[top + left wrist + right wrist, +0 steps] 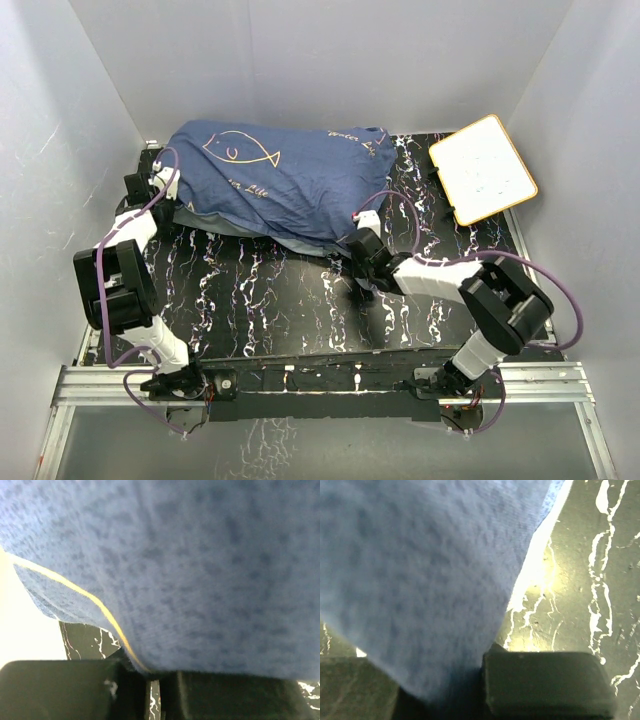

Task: Remove the pillowcase from the pillow

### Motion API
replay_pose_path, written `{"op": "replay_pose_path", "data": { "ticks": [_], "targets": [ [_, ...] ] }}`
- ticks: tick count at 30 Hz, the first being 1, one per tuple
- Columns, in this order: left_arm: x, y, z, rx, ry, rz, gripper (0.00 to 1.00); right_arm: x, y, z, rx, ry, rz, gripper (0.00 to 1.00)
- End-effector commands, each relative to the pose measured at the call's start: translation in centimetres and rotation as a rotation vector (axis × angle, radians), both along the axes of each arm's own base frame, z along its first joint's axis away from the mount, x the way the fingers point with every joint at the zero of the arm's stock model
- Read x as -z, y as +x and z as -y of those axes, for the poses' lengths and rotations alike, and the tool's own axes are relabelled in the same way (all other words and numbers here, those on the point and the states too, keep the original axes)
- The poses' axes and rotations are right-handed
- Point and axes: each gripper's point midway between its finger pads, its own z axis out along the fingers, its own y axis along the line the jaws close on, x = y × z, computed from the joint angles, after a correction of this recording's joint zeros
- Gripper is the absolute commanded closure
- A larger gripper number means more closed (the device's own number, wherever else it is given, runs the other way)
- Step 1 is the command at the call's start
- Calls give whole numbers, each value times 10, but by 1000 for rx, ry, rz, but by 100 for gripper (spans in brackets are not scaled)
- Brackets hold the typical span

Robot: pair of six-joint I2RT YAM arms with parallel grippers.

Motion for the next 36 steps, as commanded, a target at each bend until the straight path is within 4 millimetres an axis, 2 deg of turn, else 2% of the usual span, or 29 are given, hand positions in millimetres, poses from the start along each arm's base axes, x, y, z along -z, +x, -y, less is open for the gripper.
{"op": "replay_pose_path", "data": {
  "ticks": [1, 8, 13, 16, 19, 22, 25, 28, 32, 36],
  "targets": [
    [-17, -11, 10, -30, -54, 38, 100, -39, -1, 5, 54, 75, 72, 92],
    [-39, -68, 39, 10, -131, -9, 100, -72, -31, 3, 24, 135, 107, 92],
    [-76, -106, 53, 54, -129, 40, 100, -105, -51, -2, 20, 148, 149, 92],
    [-100, -117, 63, 68, -157, 52, 100, -131, -61, -7, 13, 206, 177, 92],
    [-146, -121, 71, 71, -199, 77, 100, -166, -68, -11, 6, 241, 221, 92],
    [-198, -118, 75, 77, -213, 148, 100, -209, -73, -15, -3, 269, 278, 92],
    [-247, -117, 78, 80, -207, 236, 100, -260, -79, -16, -9, 315, 345, 92],
    [-285, -118, 80, 82, -203, 310, 100, -311, -86, -14, -17, 392, 402, 92],
    [-339, -122, 82, 81, -193, 413, 100, -360, -98, -11, -51, 498, 429, 92],
    [-398, -122, 73, 51, -133, 553, 100, -407, -108, -8, -78, 626, 461, 92]
  ]
}}
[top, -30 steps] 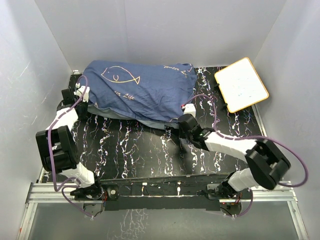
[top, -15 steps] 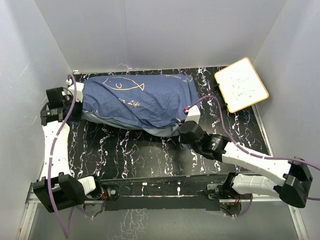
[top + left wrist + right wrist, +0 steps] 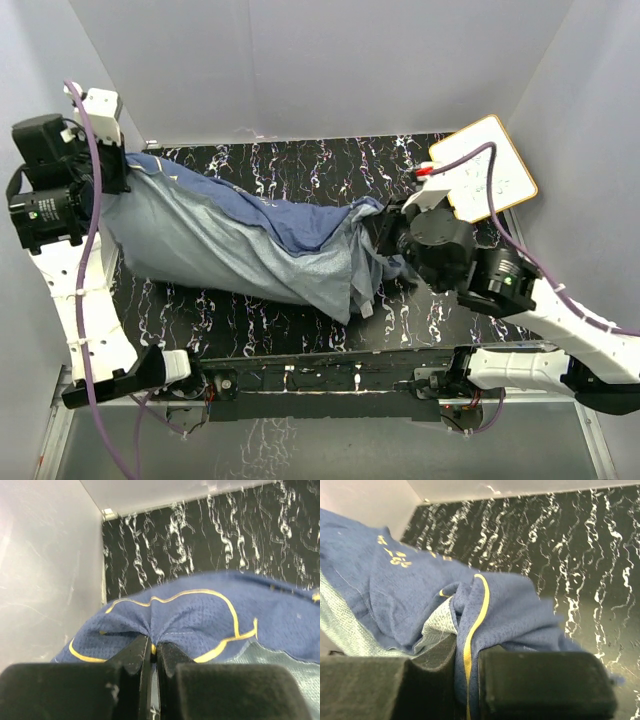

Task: Remove the pillowcase from the pillow

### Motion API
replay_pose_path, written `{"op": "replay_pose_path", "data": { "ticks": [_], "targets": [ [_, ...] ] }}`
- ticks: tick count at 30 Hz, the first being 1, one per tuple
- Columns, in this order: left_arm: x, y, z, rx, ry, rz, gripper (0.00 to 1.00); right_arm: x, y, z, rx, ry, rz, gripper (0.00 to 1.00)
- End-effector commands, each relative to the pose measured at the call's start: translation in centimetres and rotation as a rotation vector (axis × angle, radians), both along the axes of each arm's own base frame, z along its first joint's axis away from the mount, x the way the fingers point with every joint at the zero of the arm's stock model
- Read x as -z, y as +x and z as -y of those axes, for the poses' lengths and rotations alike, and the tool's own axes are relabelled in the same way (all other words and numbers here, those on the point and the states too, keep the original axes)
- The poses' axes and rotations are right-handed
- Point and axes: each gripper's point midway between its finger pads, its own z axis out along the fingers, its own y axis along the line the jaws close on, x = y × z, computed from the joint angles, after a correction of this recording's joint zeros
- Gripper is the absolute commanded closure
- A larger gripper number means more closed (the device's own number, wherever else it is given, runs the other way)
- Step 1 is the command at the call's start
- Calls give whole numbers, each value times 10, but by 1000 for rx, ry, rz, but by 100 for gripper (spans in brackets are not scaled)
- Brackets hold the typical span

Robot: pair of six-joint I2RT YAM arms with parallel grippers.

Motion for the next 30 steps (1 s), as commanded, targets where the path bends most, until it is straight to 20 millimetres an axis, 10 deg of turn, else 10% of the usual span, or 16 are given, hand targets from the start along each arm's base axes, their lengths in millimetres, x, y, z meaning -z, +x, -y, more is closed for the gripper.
{"op": "replay_pose_path", "data": {
  "ticks": [1, 3, 8, 15, 18, 21, 27, 30],
  "targets": [
    [-82, -6, -3, -45, 30, 215, 100, -80, -11, 6, -32, 219, 95, 92],
    [-85, 6, -10, -63, 37, 215, 100, -90, -4, 8, 9, 250, 118, 92],
    [5, 87, -25, -93, 44, -6, 100, -50, 55, -13, 134, 80, 95, 92],
    [118, 184, -18, -130, 257, -152, 99, 142, 171, -5, 127, -65, -306, 92],
    [110, 205, 0, -115, 234, -164, 34, 175, 188, 3, 162, -161, -383, 89],
    [86, 194, 52, 17, 199, -141, 3, 164, 198, 9, 168, -178, -344, 61],
    [93, 95, 193, 504, 89, -203, 3, 128, 205, 46, 201, -53, -294, 27],
    [121, 46, 227, 639, 1, -334, 3, 111, 195, 64, 228, -19, -271, 21]
  ]
}}
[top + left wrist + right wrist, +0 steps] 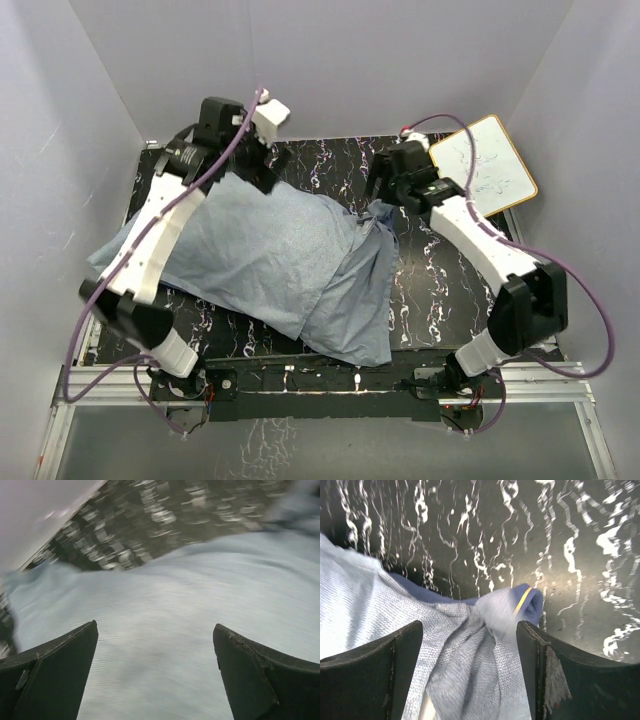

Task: Remove the pillowcase from the pillow

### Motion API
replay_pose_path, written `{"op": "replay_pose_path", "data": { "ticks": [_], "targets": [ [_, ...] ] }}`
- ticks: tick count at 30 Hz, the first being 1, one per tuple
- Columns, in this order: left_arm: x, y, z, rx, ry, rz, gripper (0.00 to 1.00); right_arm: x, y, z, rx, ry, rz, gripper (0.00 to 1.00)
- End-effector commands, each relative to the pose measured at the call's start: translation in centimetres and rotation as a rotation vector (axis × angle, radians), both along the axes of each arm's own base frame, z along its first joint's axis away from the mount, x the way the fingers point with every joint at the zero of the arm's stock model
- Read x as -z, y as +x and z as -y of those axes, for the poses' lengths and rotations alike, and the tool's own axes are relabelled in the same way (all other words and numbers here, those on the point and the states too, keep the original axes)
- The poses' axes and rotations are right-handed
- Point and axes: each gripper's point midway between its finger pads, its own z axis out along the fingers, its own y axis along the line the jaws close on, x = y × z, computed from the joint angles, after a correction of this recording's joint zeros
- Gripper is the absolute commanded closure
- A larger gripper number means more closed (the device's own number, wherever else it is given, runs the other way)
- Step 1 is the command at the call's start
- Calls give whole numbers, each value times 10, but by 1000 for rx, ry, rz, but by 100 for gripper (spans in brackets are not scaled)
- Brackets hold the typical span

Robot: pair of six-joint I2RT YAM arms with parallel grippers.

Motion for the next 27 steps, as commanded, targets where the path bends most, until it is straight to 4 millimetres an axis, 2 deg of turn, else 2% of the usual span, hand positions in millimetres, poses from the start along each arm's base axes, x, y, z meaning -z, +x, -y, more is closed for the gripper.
{"op": "replay_pose_path", "data": {
  "ticks": [1, 3, 6, 9, 12, 13, 16, 19, 23, 27],
  "targets": [
    [29, -89, 43, 198, -122, -233, 3, -69, -4, 17, 27, 109, 160, 21],
    [59, -109, 44, 228, -80, -308, 3, -76, -26, 15, 5, 158, 161, 20],
    [98, -131, 41, 266, -6, -378, 3, -68, -67, -2, -48, 227, 137, 16],
    [114, -132, 41, 268, 5, -390, 6, -48, -107, -24, -90, 268, 82, 15],
    [129, -128, 38, 253, 30, -393, 23, -33, -133, -45, -122, 303, 37, 17],
    [134, -125, 33, 235, 59, -380, 31, -28, -138, -50, -130, 307, 28, 18],
    [144, -114, 14, 180, 155, -338, 67, -11, -147, -66, -166, 302, -20, 25],
    [140, -106, -5, 136, 225, -291, 85, 16, -153, -70, -172, 273, -79, 35],
    [131, -97, -38, 65, 258, -254, 100, 52, -161, -60, -145, 236, -124, 56],
    [128, -82, -80, -24, 269, -251, 100, 79, -167, -43, -103, 189, -143, 75]
  ]
}}
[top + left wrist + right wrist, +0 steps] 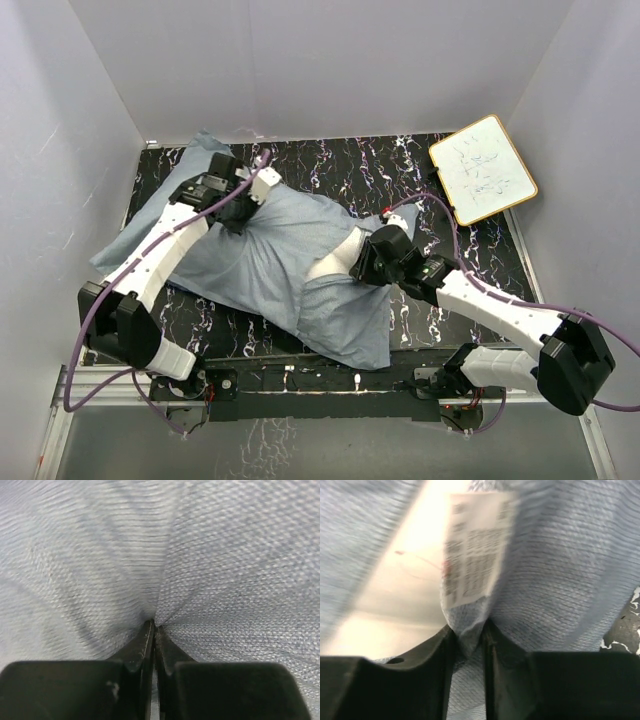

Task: Remove the pillowcase from the pillow

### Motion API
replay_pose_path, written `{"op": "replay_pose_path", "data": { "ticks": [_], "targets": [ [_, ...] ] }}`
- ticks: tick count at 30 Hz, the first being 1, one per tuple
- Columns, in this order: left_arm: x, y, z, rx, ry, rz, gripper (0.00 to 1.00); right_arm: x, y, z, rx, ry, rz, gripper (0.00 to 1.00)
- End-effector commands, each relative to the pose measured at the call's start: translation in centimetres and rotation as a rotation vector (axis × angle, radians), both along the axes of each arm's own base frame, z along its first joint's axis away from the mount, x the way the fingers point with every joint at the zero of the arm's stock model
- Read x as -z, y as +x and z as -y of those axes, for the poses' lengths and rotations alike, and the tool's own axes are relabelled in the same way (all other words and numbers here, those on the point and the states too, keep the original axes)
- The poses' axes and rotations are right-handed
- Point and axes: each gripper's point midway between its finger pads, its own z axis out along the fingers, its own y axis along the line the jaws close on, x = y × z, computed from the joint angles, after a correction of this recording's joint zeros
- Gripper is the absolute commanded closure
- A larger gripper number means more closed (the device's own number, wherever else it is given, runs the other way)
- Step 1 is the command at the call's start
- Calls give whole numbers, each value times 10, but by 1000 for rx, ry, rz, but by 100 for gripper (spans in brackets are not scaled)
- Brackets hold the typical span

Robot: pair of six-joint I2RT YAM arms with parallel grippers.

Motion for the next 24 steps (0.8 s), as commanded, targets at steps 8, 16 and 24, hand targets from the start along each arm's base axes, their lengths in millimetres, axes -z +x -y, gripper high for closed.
{"op": "replay_pose_path", "data": {
  "ticks": [8, 16, 24],
  "targets": [
    [-11, 18, -90, -176, 86, 23, 100, 47, -13, 43, 101, -57, -49, 92],
    [-47, 3, -17, -53, -153, -52, 54, 54, -18, 41, 92, -42, -71, 92],
    [-61, -12, 92, 127, -249, -128, 11, 19, -9, 3, -15, 116, -20, 92]
  ]
}}
